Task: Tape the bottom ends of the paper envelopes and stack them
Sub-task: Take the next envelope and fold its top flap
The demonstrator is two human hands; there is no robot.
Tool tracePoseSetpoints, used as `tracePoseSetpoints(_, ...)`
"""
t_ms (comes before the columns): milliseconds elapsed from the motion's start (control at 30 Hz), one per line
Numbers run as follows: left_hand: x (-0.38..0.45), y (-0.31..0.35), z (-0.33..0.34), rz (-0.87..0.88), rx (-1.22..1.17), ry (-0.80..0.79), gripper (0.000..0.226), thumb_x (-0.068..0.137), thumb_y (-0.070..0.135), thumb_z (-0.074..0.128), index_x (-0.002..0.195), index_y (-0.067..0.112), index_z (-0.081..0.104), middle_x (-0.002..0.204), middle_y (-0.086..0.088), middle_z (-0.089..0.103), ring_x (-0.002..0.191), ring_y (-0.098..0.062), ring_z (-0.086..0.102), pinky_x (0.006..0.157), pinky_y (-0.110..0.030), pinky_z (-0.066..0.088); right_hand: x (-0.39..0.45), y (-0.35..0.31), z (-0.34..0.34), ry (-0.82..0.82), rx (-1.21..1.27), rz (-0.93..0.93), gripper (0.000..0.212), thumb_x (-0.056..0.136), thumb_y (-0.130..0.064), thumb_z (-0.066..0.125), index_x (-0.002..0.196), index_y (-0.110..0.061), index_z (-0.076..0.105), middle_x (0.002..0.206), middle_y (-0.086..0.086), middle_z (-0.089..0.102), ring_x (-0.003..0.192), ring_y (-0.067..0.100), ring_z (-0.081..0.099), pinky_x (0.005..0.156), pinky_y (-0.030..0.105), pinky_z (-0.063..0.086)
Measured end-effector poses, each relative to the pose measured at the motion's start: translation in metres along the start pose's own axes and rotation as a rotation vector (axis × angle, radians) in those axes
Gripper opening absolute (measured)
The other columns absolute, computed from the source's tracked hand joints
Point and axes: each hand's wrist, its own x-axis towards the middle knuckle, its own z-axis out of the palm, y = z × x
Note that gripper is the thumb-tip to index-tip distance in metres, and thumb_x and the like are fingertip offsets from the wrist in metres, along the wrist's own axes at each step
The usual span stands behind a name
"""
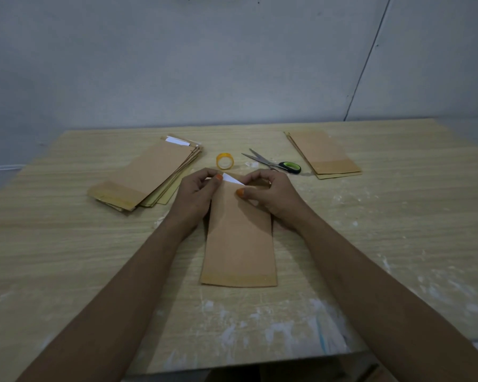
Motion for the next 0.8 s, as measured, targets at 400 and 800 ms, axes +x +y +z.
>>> tracePoseSetpoints(400, -0.007, 0.007, 0.000, 0.048, 0.028, -0.147, 0.021, 0.101, 0.010, 0.053, 0.101, 0.004, 0.074, 0.090, 0.005, 0.076, 0.082, -0.001, 0.067, 0.073, -0.014, 0.050, -0.001, -0.008, -0.004, -0.035, -0.098, 0.071, 0.016, 0.091, -0.020, 0.068, 0.076, -0.017, 0.072, 0.080, 0.007, 0.066, 0.067, 0.016, 0.055, 0.059, 0.027, 0.040)
tracePoseSetpoints(800, -0.004, 0.000, -0.002, 0.070, 0.129, -0.238, 0.021, 0.101, 0.014, 0.055, 0.103, 0.009, 0.076, 0.093, 0.003, 0.077, 0.084, -0.003, 0.067, 0.073, -0.017, 0.050, -0.005, -0.013, -0.013, -0.133, -0.464, -0.141, 0.014, 0.097, -0.011, 0.059, 0.086, -0.005, 0.062, 0.098, -0.003, 0.052, 0.086, 0.005, 0.052, 0.071, 0.006, 0.039)
